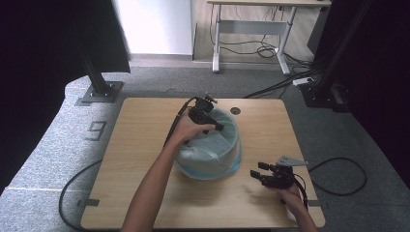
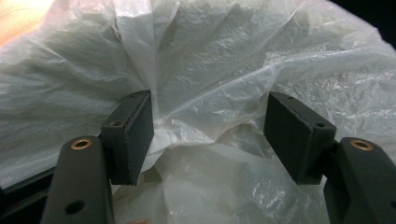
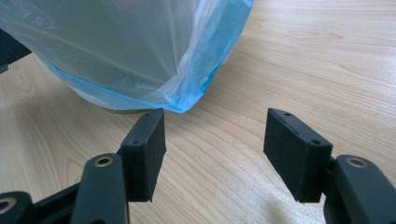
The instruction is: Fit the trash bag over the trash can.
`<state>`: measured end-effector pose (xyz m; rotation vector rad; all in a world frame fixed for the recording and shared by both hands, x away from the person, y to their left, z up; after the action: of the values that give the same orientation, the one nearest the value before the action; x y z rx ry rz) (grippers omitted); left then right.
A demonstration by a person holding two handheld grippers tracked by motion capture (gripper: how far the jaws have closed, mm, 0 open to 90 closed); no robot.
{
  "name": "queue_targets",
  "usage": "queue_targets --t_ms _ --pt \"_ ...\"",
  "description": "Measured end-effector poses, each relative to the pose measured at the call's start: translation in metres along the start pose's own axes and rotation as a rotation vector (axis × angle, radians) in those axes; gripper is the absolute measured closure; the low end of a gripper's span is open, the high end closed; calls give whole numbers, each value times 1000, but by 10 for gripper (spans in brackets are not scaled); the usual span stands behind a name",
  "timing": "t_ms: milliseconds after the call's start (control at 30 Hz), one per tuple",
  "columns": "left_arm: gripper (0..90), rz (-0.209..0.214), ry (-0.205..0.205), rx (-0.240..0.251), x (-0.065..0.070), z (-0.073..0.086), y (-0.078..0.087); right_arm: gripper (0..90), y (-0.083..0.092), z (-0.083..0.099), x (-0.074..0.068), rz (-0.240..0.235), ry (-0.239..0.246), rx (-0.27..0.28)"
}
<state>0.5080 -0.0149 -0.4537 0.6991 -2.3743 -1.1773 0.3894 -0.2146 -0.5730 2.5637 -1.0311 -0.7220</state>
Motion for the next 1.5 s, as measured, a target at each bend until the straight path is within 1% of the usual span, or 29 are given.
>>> queue_targets --t_ms 133,200,267,333,400,567,600,633,667,700,800,833,900,1000,1067,1133,1200,1267,1367,1500 --pt "320 -2 -7 -9 1 1 -3 377 -1 1 0 -2 0 -5" --pt "318 -6 -10 1 2 0 -1 376 -1 1 -1 0 4 -8" --pt "316 -7 -16 26 4 -2 4 376 0 1 0 1 3 -6" --pt "315 -9 -25 71 8 -5 14 376 0 0 0 1 2 -3" --pt "313 0 -30 99 11 -7 23 375 0 1 0 2 2 -5" --pt "304 12 -39 152 17 -2 49 376 -1 1 0 2 4 -8" --pt "303 12 -39 152 17 -2 49 376 -1 1 0 2 4 -8" --pt "303 15 -40 165 18 0 54 376 -1 1 -1 2 7 -8" --pt "302 26 -40 190 21 5 62 377 -2 1 -1 0 8 -10" --pt "301 28 -43 201 23 8 67 377 -2 1 -2 0 7 -11" --pt "300 25 -49 217 26 17 77 376 -3 2 -2 1 8 -13" --pt "300 25 -49 217 26 17 77 376 -3 2 -3 1 9 -14" --pt "299 26 -58 230 30 27 85 376 -3 2 -4 1 14 -16" --pt "299 38 -75 228 37 34 88 376 -4 1 -4 0 13 -18" --pt "299 48 -86 216 43 39 87 376 -5 2 -4 2 14 -22" --pt "299 49 -106 190 48 43 83 375 -6 3 -4 4 15 -29" --pt "298 46 -116 164 51 44 77 375 -7 4 -4 4 14 -32" --pt "299 36 -118 146 51 43 71 375 -7 4 -5 3 18 -33" --pt "304 41 -108 130 52 40 63 375 -6 4 -5 3 20 -32" --pt "322 46 -107 88 53 42 57 375 -5 2 -4 4 15 -24"
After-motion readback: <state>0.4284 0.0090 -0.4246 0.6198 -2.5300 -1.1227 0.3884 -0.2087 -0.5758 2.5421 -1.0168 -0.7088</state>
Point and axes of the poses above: each handheld gripper's, and its own axes: y roughly backward along the jaws, z roughly out of its underside, x roughly to its right, the point moved 9 cm from there along -y, roughly forward along the jaws, and after that the axes turned 6 degrees about -y, right-handed, at the moved point
